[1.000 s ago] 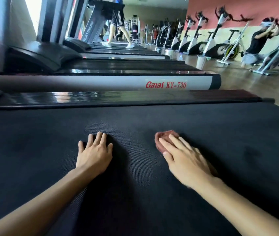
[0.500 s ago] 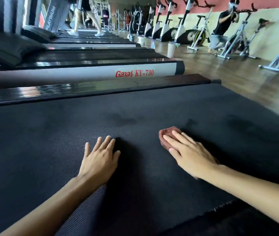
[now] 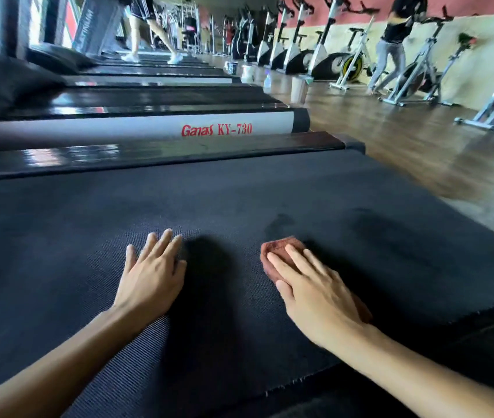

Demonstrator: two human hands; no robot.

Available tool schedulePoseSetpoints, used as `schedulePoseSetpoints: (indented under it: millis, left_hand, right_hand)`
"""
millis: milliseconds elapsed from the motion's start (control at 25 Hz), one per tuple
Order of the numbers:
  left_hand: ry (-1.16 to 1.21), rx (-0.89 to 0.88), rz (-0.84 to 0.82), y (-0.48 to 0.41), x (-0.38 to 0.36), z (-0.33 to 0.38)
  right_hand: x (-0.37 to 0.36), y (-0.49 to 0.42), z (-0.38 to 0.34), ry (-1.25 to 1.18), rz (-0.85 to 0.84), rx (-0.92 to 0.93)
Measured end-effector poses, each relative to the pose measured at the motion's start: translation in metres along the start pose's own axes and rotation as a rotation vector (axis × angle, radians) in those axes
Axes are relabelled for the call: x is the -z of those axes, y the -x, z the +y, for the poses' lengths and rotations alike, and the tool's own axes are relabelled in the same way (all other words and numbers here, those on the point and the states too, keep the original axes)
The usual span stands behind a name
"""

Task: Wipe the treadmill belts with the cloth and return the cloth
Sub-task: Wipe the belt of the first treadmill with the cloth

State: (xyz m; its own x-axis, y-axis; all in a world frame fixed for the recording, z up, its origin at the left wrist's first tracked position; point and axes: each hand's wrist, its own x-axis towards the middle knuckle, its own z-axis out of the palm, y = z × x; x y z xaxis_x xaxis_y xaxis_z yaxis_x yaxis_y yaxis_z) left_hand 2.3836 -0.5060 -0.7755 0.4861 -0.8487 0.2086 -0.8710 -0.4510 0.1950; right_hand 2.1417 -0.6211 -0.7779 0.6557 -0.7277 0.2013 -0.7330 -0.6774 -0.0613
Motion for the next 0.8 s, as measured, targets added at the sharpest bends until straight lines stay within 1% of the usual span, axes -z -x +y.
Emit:
schedulePoseSetpoints:
  millis: [40,80,120,160,200,280,360,400,480,560,600,680,720,760,800]
  left_hand:
    - [-0.004,0.0,-0.006,-0.003,-0.003,0.009]
    - [-0.009,0.007,-0.015,-0.008,-0.006,0.015]
    - [-0.017,0.027,-0.027,-0.012,-0.01,0.02]
    - [-0.024,0.061,-0.043,-0.016,-0.013,0.021]
    - [-0.023,0.098,-0.062,-0.018,-0.014,0.019]
    - [-0.019,0.155,-0.097,-0.018,-0.018,0.011]
    - [-0.028,0.156,-0.109,-0.013,-0.021,0.004]
    - [-0.037,0.139,-0.11,-0.01,-0.022,0.003]
    - [-0.044,0.126,-0.107,-0.007,-0.025,0.001]
    - [-0.051,0.118,-0.099,-0.007,-0.029,0.003]
    - [-0.052,0.113,-0.087,-0.008,-0.029,0.004]
    - [-0.051,0.106,-0.073,-0.008,-0.03,0.001]
    - [-0.053,0.105,-0.07,-0.008,-0.03,0.0]
    - [-0.052,0.103,-0.068,-0.008,-0.029,0.0]
    - [-0.045,0.099,-0.069,-0.007,-0.028,0.0]
  right_hand:
    - [0.001,0.012,-0.01,-0.041,0.061,0.054]
    - [0.0,0.012,-0.019,-0.096,0.041,0.125]
    - [-0.002,0.004,-0.027,-0.137,0.003,0.216]
    - [-0.005,-0.015,-0.034,-0.164,-0.073,0.264]
    - [-0.008,-0.038,-0.038,-0.165,-0.109,0.257]
    - [-0.013,-0.089,-0.024,-0.113,-0.126,0.178]
    - [-0.016,-0.125,0.01,-0.089,-0.16,0.01]
    - [-0.013,-0.129,0.026,-0.071,-0.164,-0.061]
    - [-0.005,-0.11,0.042,-0.03,-0.141,-0.149]
    - [0.004,-0.066,0.035,-0.013,-0.124,-0.151]
    - [0.007,-0.043,0.023,-0.008,-0.108,-0.099]
    - [0.004,-0.017,-0.008,-0.048,-0.054,0.091]
    - [0.003,-0.024,-0.018,-0.093,-0.063,0.185]
    - [0.003,-0.043,-0.023,-0.114,-0.092,0.239]
    - [0.0,-0.068,-0.022,-0.104,-0.125,0.235]
